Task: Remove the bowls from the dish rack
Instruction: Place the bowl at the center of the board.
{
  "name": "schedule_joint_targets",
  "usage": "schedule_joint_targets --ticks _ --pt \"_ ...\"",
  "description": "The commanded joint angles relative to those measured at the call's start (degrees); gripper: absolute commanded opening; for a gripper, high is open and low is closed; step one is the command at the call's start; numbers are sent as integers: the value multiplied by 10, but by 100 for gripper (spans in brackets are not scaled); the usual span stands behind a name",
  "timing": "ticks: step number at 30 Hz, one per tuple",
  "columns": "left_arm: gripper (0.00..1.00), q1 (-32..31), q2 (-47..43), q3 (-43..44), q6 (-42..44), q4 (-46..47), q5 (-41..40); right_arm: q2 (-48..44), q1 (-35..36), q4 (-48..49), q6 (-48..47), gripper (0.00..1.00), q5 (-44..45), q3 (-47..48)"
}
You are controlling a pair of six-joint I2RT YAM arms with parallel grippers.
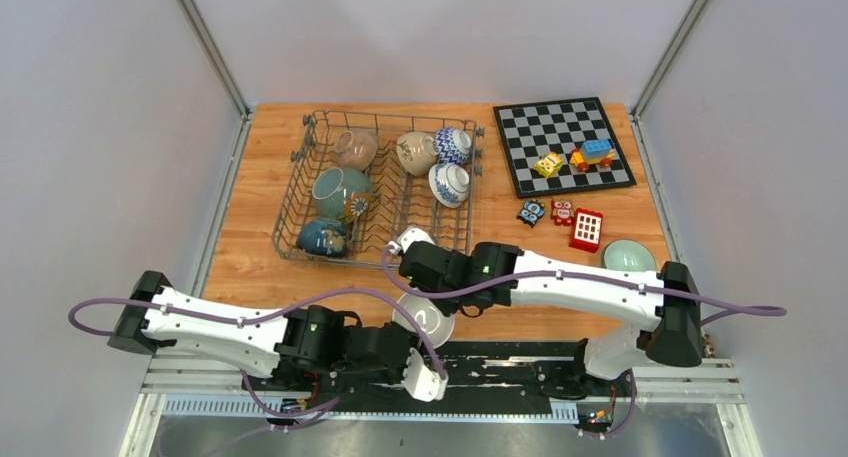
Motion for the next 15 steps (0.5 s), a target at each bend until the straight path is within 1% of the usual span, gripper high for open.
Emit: schedule_joint_targets --ticks 1,3,4,5,8,11,12,13,14,15 --pt "52 -4 -26 1 -56 52 -89 -30 4 -34 24 3 70 -8" --pt "74 -4 -37 1 -87 66 -128 -45 3 -31 37 4 97 -17" --pt "95 -4 -44 -2 -110 77 -156 -54 0 -30 43 3 109 -23" --pt "99 -4 -50 -2 -130 86 -182 -63 -3 -28 50 4 121 -29" --pt "100 -2 -57 1 -203 94 -251 -98 -16 -19 72 4 155 -52" --pt "100 14 -47 20 -286 77 -277 -142 -33 -6 94 4 179 -79" --pt "100 26 -43 27 -318 69 -269 -156 -40 0 100 3 186 -89" --pt "100 44 -40 35 -345 65 -241 -168 -47 6 105 3 191 -99" --pt "100 76 -41 41 -368 68 -200 -182 -53 13 110 4 194 -109" --pt "100 98 -45 39 -389 82 -166 -192 -62 21 116 3 194 -121"
